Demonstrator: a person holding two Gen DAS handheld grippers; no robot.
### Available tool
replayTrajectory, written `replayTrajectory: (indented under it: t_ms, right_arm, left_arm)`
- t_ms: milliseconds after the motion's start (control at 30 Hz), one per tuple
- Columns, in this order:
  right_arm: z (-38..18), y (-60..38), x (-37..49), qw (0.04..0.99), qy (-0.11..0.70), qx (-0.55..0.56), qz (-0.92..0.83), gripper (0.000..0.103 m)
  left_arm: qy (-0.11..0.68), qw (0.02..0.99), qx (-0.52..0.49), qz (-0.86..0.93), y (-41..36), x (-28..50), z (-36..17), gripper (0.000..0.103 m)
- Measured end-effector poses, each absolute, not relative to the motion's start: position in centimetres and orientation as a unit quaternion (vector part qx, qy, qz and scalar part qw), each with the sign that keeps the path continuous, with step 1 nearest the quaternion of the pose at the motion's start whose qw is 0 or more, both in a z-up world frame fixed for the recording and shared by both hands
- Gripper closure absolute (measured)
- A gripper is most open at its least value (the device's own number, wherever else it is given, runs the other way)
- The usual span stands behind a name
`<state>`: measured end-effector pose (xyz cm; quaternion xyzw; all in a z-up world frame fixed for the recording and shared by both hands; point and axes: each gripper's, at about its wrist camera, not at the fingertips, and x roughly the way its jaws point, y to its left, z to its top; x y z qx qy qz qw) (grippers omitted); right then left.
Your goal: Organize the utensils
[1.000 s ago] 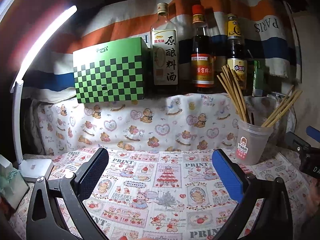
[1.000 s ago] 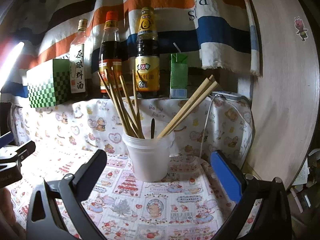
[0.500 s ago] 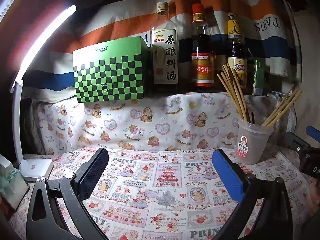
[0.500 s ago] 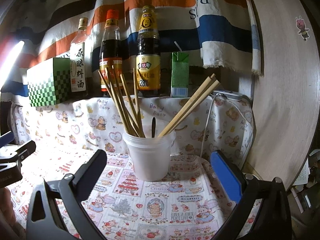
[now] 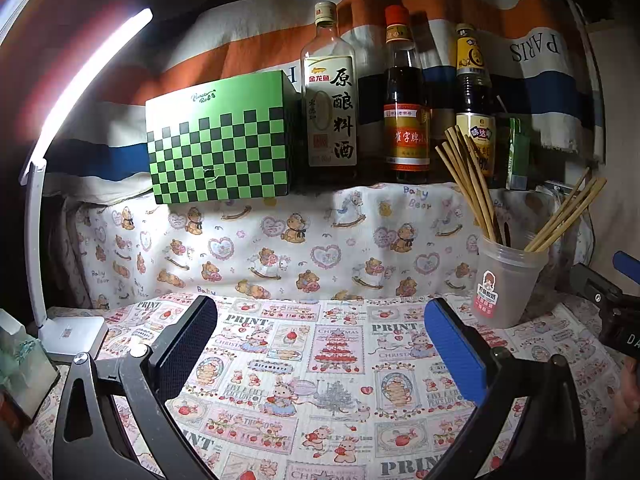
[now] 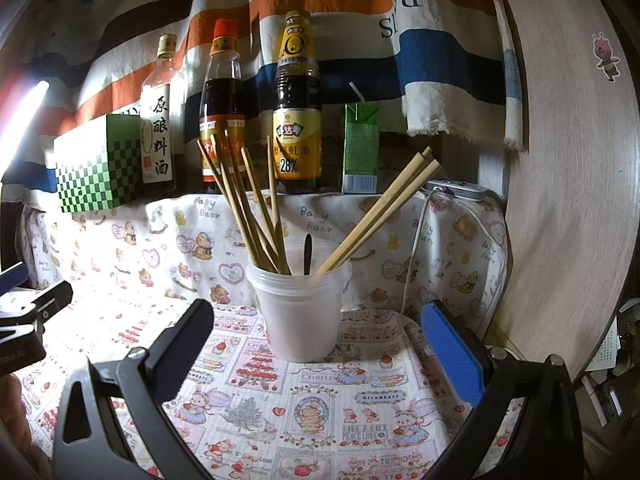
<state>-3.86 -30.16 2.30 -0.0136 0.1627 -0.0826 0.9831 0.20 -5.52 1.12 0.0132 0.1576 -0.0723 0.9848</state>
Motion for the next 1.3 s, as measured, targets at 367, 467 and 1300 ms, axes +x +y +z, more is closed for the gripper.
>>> replayTrajectory:
  t_ms: [367,467,1300]
  right_arm:
    - [2.28,-30.18,-3.86,0.983,0.163,-0.014,-0.082,0.0]
    - [2.27,-30.2,-3.84,0.983,0.163,-0.014,-0.082,0.0]
    - [2.26,-30.2,-3.83,0.983,0.163,-0.014,-0.082,0.0]
  left_arm:
    - [0.158,0.985,0.013,-0.072,-5.51,0.22,1.15,0.0]
    - [0.158,0.985,0.013,-0.073,-5.56,0.25,1.17,0.0]
    - [0.163,0.984,0.014,-0.071,-5.39,0.4,1.0,0.0]
